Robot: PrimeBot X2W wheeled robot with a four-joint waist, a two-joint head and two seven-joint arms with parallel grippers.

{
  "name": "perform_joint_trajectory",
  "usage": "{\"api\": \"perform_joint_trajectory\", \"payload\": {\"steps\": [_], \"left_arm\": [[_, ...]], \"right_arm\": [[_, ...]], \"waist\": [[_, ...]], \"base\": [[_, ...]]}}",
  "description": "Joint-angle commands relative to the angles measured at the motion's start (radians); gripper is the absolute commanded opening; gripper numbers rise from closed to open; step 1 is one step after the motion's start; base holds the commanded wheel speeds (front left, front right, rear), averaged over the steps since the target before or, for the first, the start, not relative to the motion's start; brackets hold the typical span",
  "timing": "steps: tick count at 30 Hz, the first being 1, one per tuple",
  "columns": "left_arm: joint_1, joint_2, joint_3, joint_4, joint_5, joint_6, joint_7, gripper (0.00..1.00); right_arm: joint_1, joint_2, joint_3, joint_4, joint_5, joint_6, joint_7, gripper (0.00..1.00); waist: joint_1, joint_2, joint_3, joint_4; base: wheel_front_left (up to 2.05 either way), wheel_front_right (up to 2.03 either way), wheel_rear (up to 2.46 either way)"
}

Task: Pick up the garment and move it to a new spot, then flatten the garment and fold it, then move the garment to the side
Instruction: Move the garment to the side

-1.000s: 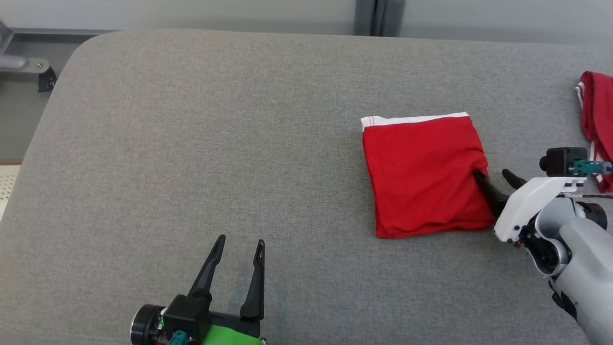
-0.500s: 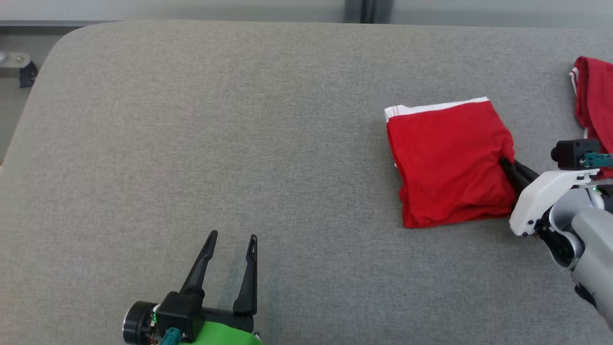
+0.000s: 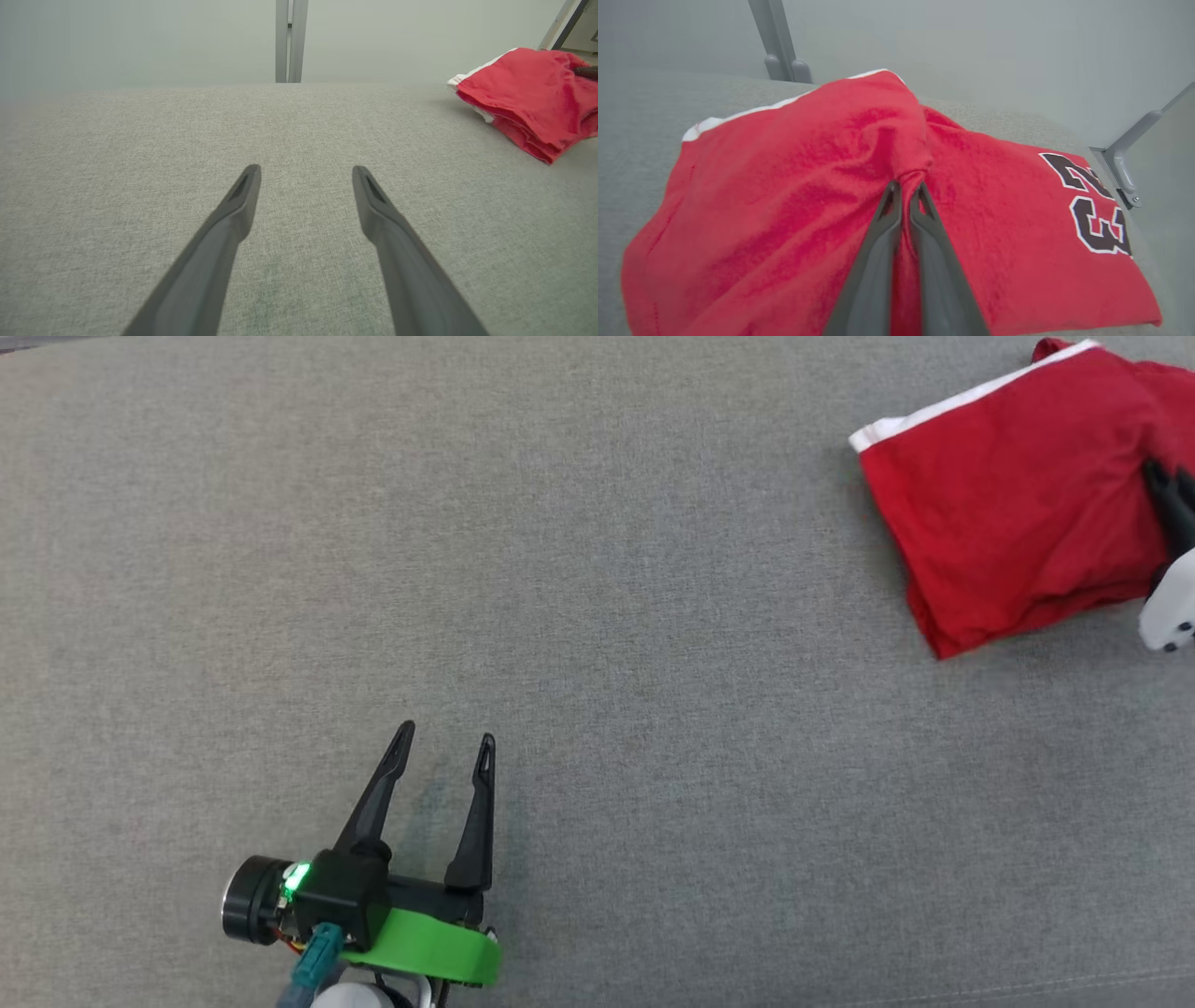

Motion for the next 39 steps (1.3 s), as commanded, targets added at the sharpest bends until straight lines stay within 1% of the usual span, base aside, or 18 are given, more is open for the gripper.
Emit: {"api": "perform_joint_trajectory", "payload": {"steps": [1, 7, 13, 15, 20, 24, 25, 26, 27, 30, 33, 34, 35, 37, 39], "left_arm": [[-0.026, 0.002, 0.006, 0.001, 0.009, -0.007, 0.000, 1.00], [-0.058, 0.003, 0.012, 0.000, 0.027, -0.023, 0.000, 1.00], [-0.072, 0.003, 0.017, 0.000, 0.043, -0.035, 0.000, 1.00], [-0.074, 0.003, 0.018, -0.003, 0.044, -0.039, 0.000, 1.00], [-0.081, 0.003, 0.016, 0.002, 0.046, -0.046, 0.000, 1.00], [-0.090, 0.003, 0.006, 0.004, 0.045, -0.048, 0.000, 1.00], [-0.093, 0.003, 0.004, 0.004, 0.045, -0.049, 0.000, 1.00], [-0.094, 0.003, 0.004, 0.004, 0.046, -0.050, 0.000, 1.00], [-0.097, 0.003, 0.005, 0.004, 0.049, -0.050, 0.000, 1.00], [-0.099, 0.003, 0.008, 0.001, 0.051, -0.048, 0.000, 1.00], [-0.100, 0.003, 0.009, 0.003, 0.048, -0.043, 0.000, 1.00], [-0.099, 0.003, 0.008, 0.003, 0.045, -0.041, 0.000, 1.00], [-0.093, 0.003, 0.007, 0.002, 0.038, -0.035, 0.000, 1.00], [-0.079, 0.003, 0.007, 0.003, 0.029, -0.027, 0.000, 1.00], [-0.062, 0.003, 0.005, 0.007, 0.021, -0.018, 0.000, 1.00]], "right_arm": [[-0.036, -0.011, -0.005, 0.006, -0.015, -0.001, -0.015, 0.00], [-0.108, -0.070, -0.029, 0.016, -0.049, -0.001, -0.040, 0.00], [-0.140, -0.130, -0.066, 0.015, -0.078, -0.001, -0.047, 0.00], [-0.146, -0.159, -0.081, 0.017, -0.082, -0.001, -0.048, 0.00], [-0.131, -0.188, -0.093, 0.037, -0.089, -0.001, -0.047, 0.00], [-0.126, -0.202, -0.118, 0.080, -0.098, -0.001, -0.047, 0.00], [-0.128, -0.203, -0.127, 0.097, -0.107, -0.001, -0.047, 0.04], [-0.133, -0.201, -0.135, 0.113, -0.118, -0.001, -0.047, 0.51], [-0.146, -0.197, -0.150, 0.133, -0.137, -0.001, -0.047, 1.00], [-0.183, -0.182, -0.205, 0.184, -0.211, -0.001, -0.047, 1.00], [-0.202, -0.157, -0.289, 0.202, -0.332, -0.001, -0.047, 1.00], [-0.201, -0.139, -0.327, 0.183, -0.378, -0.001, -0.047, 1.00], [-0.166, -0.093, -0.407, 0.123, -0.446, -0.001, -0.047, 1.00], [-0.094, -0.026, -0.486, 0.031, -0.497, -0.001, -0.046, 1.00], [-0.011, 0.036, -0.541, -0.070, -0.536, -0.001, -0.047, 1.00]], "waist": [[0.0000, 0.0000, 0.069, -0.049], [0.0000, 0.0000, 0.116, -0.053], [0.0000, 0.0000, 0.142, -0.047], [0.0000, 0.0000, 0.150, -0.043], [0.0000, 0.0000, 0.157, -0.031], [0.0000, 0.0000, 0.159, -0.017], [0.0000, 0.0000, 0.161, -0.013], [0.0000, 0.0000, 0.162, -0.010], [0.0000, 0.0000, 0.164, -0.008], [0.0000, 0.0000, 0.165, -0.003], [0.0000, 0.0000, 0.151, 0.001], [0.0000, 0.0000, 0.140, 0.002], [0.0000, 0.0000, 0.115, 0.003], [0.0000, 0.0000, 0.082, 0.003], [0.0000, 0.0000, 0.040, 0.004]], "base": [[0.00, 0.00, 0.00], [0.00, 0.00, 0.00], [0.00, 0.00, 0.00], [0.00, 0.00, 0.00], [0.00, 0.00, 0.00], [0.00, 0.00, 0.00], [0.00, 0.00, 0.00], [0.00, 0.00, 0.00], [0.00, 0.00, 0.00], [0.00, 0.00, 0.00], [0.00, 0.00, 0.00], [0.00, 0.00, 0.00], [0.00, 0.00, 0.00], [0.00, 0.00, 0.00], [0.00, 0.00, 0.00]]}}
